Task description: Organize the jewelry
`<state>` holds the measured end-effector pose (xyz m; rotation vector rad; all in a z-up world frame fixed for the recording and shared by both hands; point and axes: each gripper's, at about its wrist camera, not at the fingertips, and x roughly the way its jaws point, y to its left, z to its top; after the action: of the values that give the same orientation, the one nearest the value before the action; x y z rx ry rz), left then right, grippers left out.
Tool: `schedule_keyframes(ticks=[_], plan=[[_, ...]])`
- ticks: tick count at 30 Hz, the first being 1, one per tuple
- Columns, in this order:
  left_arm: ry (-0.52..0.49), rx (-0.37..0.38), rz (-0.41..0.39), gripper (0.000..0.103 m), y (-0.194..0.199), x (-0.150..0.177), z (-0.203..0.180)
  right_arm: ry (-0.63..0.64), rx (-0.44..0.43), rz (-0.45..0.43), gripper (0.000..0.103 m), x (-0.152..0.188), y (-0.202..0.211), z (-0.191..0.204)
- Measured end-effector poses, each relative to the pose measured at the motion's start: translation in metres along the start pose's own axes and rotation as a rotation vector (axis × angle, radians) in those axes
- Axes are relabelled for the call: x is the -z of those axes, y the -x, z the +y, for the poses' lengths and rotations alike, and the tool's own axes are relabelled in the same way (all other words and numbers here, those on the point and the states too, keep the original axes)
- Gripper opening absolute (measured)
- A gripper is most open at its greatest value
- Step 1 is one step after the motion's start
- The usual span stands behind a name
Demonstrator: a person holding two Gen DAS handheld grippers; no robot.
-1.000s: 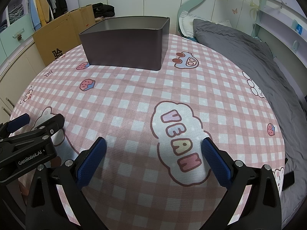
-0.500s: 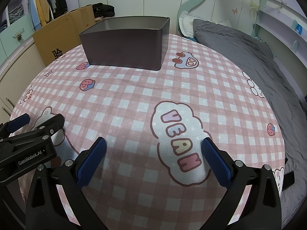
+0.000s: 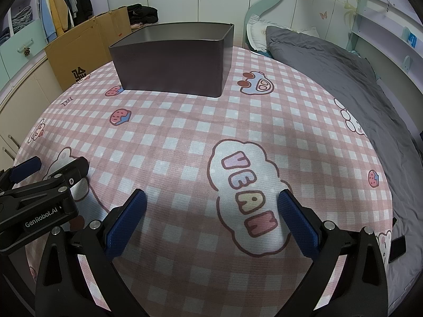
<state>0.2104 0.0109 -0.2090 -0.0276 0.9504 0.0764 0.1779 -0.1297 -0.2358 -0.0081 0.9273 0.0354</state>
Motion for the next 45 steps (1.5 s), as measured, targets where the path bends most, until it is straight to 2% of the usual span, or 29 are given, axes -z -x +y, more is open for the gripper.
schedule_keyframes(ticks=[45], plan=[[0.000, 0.000, 0.001, 0.097, 0.0002, -0.0006, -0.0015, 0.000, -0.001, 0.000, 0.096, -0.0010, -0.0023, 0.0054]])
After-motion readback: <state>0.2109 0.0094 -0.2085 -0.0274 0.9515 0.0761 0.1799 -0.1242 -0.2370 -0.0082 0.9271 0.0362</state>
